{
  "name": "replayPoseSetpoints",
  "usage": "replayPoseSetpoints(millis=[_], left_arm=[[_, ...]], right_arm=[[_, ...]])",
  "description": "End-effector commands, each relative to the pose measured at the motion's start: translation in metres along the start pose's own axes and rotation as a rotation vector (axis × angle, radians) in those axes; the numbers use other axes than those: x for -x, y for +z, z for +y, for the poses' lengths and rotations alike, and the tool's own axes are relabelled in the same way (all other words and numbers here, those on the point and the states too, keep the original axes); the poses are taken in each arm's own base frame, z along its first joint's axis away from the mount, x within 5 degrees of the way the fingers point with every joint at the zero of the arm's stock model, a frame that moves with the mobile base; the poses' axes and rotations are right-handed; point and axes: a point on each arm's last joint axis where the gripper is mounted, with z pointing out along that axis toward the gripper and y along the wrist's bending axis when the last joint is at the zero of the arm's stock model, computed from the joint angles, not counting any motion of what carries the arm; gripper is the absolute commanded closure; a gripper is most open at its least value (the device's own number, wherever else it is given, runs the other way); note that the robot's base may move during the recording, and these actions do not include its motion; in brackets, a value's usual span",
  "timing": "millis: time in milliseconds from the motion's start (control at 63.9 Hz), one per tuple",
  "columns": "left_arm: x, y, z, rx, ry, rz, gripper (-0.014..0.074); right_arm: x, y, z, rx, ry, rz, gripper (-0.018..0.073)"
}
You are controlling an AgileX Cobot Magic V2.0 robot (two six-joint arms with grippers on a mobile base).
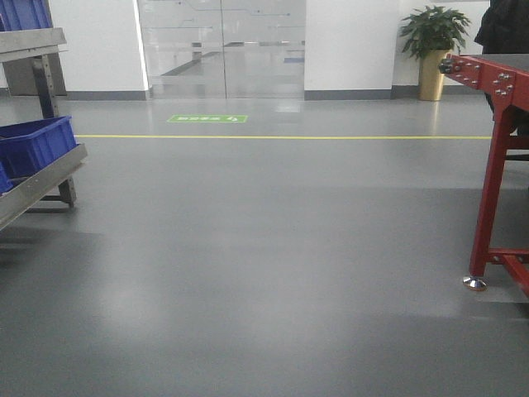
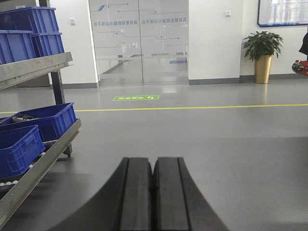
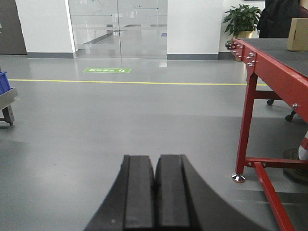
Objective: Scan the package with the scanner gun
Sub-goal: 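Drive the base across the floor toward the red-framed table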
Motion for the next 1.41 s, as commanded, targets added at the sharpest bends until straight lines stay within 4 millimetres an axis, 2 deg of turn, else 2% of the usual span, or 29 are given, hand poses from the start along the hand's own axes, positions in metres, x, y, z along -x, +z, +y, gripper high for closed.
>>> replayPoseSetpoints(millis=[0,1392], left_arm=[[0.003,-0.0005,0.0004,0.005,-0.009,-0.025,0.0708],[0.0029,-0.0005,0.0017,0.027,-0.006,-0.023,0.0708]], right_arm=[[0.0022,-0.0003,-0.0001,-0.001,-0.007,-0.026,0.0712],[0.0018,-0.0003,0.0006,0.013,-0.008,-0.022,0.0712]])
